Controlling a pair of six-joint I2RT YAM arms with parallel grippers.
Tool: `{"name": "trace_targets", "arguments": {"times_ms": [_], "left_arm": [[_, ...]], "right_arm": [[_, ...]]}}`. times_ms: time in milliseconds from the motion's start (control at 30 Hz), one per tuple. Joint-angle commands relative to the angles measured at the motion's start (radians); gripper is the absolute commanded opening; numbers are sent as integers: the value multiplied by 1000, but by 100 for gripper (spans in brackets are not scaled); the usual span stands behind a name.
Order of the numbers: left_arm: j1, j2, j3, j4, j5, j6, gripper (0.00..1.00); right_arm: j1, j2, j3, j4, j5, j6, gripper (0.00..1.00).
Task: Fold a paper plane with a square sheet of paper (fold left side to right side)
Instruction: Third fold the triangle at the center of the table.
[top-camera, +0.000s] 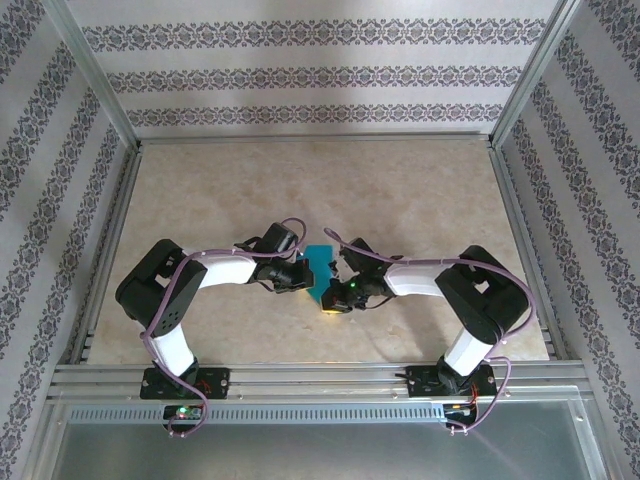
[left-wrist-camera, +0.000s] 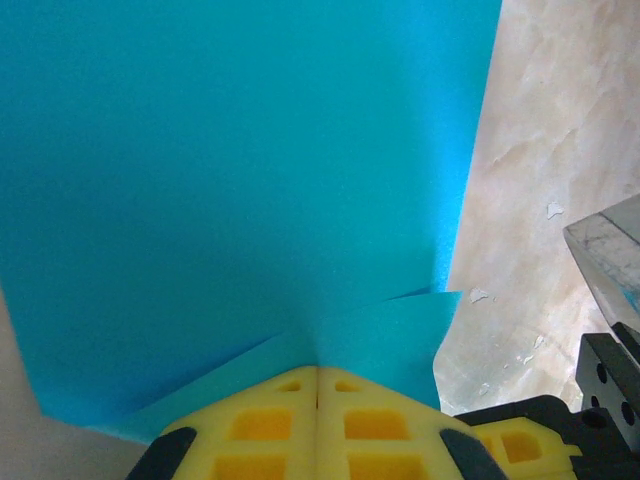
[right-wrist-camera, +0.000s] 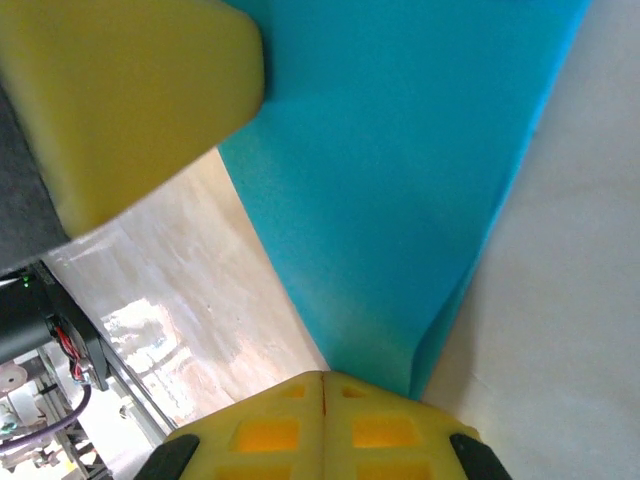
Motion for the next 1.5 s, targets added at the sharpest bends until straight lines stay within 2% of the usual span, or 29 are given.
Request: {"name": "trace_targets", "arguments": {"times_ms": [0, 400, 767, 1333, 1467], "left_arm": [[-3, 40, -4, -88, -87, 15, 0], [-3, 50, 1, -68, -70, -9, 0], [-3, 51, 2, -57, -63, -13, 0], [-3, 35, 12, -65, -65, -7, 0], [-3, -1, 11, -46, -68, -2, 7]], "right_arm": [[3, -22, -57, -111, 21, -14, 0], [-36, -217, -51, -134, 30, -53, 0], [8, -65, 51, -21, 51, -13, 0], [6, 42, 61, -106, 119, -54, 0], [0, 58, 54, -121, 132, -58, 0]]}}
